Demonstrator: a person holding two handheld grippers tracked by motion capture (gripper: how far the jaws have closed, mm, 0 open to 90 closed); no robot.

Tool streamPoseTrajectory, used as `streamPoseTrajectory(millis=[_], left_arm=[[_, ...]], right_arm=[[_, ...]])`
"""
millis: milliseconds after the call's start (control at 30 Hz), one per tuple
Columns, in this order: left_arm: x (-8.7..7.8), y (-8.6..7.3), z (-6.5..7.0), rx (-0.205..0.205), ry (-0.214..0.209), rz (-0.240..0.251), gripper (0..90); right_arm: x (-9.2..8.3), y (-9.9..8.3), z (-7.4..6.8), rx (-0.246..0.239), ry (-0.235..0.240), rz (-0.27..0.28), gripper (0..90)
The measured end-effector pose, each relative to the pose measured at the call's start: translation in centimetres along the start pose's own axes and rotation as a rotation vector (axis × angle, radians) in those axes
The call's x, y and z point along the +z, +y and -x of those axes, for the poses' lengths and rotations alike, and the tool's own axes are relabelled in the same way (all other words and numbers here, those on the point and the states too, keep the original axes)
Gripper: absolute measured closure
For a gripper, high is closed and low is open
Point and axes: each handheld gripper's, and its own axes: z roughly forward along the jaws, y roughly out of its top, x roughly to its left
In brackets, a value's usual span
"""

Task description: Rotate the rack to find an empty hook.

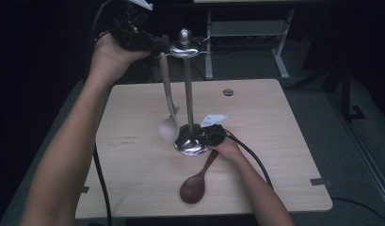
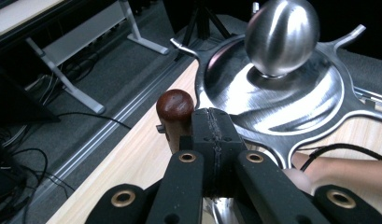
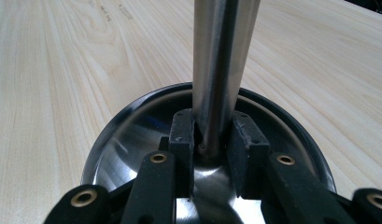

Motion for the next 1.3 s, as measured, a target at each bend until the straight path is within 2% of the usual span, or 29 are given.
streamPoseTrajectory(millis=[267, 333, 567, 733, 933, 1067, 1300], left_arm=[[-0.3, -0.1, 0.3, 0.004, 0.002, 0.011, 90.0], [-0.9, -0.2, 0.5, 0.008, -0.014, 0.03, 90.0], [-3.7, -1.3, 0.9, 0.01, -0.008, 0.054, 90.0], [-5.4, -3.2, 1.0, -0.005, -0.003, 0.063, 90.0], [-6.3, -6.1, 1.3, 0.001, -0.01, 0.03, 90.0], [-6.1, -7.9, 1.8, -0.004, -0.021, 0.016, 90.0], [-4.8, -12.1, 3.2, -0.012, -0.046, -0.015, 89.9]], right_arm=[[0.0, 0.0, 0.0, -0.002, -0.003, 0.0, 72.6], [0.0, 0.0, 0.0, 0.001, -0.003, 0.0, 72.6], [0.0, 0.0, 0.0, 0.003, -0.003, -0.001, 72.5], [0.0, 0.0, 0.0, 0.003, -0.004, -0.001, 72.5], [0.0, 0.0, 0.0, 0.006, -0.002, 0.001, 72.5], [0.0, 0.0, 0.0, 0.005, -0.003, 0.002, 72.5], [0.0, 0.0, -0.1, 0.009, -0.005, 0.001, 72.4]])
